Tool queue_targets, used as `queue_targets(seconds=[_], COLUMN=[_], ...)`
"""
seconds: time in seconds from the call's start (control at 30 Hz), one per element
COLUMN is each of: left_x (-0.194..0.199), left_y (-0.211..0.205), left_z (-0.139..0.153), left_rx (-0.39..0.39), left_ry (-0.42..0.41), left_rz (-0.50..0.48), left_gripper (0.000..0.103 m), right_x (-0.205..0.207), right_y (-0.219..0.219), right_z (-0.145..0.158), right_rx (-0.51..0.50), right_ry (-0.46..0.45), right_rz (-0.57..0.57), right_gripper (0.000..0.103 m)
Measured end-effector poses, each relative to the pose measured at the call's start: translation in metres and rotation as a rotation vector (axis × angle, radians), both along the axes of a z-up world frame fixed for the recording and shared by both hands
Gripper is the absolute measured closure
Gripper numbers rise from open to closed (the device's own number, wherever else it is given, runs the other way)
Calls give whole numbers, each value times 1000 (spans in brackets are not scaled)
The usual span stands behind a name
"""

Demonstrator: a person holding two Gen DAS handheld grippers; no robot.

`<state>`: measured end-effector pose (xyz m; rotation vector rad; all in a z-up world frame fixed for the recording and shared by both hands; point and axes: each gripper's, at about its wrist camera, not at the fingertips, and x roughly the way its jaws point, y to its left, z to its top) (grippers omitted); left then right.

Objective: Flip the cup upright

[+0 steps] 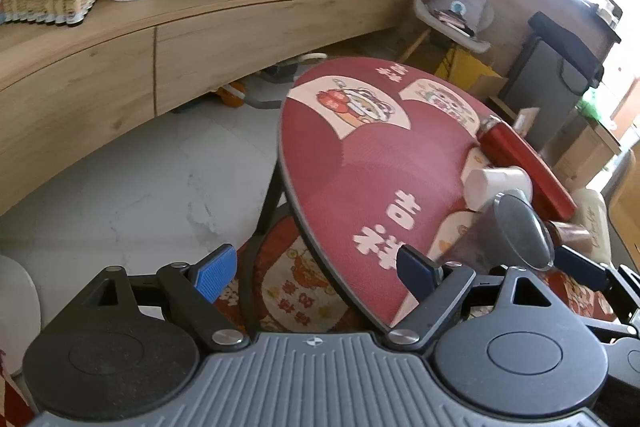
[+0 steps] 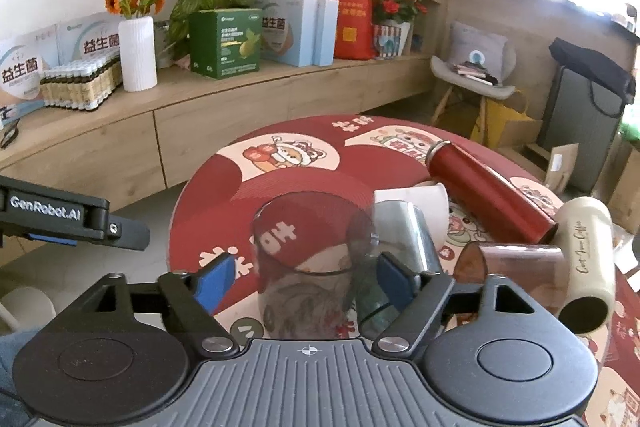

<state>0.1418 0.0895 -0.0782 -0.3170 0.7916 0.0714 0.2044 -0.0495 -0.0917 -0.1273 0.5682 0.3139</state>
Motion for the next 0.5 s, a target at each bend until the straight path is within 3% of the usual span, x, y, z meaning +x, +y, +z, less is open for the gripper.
queue_targets(seconds=[0.2, 0.33, 0.5], left_x=[-13, -27, -50], left_y=[-20, -39, -60], left_z=[15, 27, 42], left_rx=[27, 101, 160], left_ry=[-12, -14, -21], left_rz=[-68, -140, -202], left_gripper=[13, 6, 5], right_x=[-22, -42, -68], right_y=[-20, -44, -72], right_z=[12, 19, 25], right_rx=[23, 47, 73], right_ry=[20, 51, 70], right_rz=[-72, -149, -224], right_gripper=[14, 6, 0])
